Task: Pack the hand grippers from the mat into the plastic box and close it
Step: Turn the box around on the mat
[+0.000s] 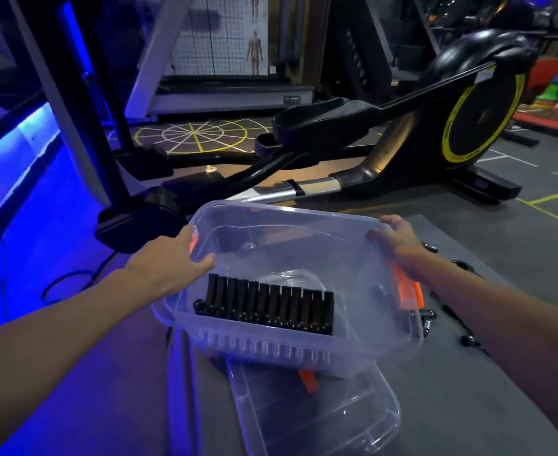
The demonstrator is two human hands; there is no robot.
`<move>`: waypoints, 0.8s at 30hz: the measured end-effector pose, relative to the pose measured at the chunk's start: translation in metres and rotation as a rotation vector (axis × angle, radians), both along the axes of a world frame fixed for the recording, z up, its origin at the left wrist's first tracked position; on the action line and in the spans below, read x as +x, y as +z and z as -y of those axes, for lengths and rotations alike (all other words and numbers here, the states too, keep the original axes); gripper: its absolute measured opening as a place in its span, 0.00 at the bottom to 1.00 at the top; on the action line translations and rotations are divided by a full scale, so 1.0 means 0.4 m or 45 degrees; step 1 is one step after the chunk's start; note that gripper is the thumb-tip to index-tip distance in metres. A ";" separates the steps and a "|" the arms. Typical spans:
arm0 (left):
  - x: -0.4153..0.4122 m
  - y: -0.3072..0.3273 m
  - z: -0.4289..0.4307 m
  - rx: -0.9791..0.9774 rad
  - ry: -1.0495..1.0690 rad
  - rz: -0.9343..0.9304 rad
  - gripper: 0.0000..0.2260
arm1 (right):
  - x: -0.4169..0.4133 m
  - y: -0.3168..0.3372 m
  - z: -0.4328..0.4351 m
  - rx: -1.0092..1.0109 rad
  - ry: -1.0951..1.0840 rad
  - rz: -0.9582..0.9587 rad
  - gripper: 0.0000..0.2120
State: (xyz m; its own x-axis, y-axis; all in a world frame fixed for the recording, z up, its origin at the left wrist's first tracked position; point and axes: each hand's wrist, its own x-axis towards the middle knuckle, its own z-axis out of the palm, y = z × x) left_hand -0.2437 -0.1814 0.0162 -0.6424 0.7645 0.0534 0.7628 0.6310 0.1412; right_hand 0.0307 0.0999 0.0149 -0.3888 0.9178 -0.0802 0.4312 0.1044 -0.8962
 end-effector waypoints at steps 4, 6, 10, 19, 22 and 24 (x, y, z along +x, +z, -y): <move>-0.003 -0.018 -0.004 -0.065 -0.025 -0.026 0.34 | 0.021 -0.043 -0.009 0.033 0.082 0.126 0.43; 0.000 -0.020 -0.005 -0.072 -0.038 -0.064 0.34 | 0.037 -0.047 0.020 0.096 0.124 0.237 0.41; 0.009 -0.020 0.000 -0.089 -0.067 -0.129 0.33 | 0.076 -0.025 0.130 0.355 0.189 0.495 0.40; 0.049 -0.003 0.009 -0.014 -0.095 -0.114 0.29 | 0.140 -0.055 0.187 0.444 0.217 0.224 0.44; 0.073 0.003 0.022 -0.032 -0.085 -0.115 0.28 | 0.149 -0.052 0.166 0.443 0.281 0.249 0.45; 0.095 0.001 0.031 -0.037 -0.093 -0.101 0.26 | 0.153 -0.050 0.148 0.483 0.323 0.298 0.44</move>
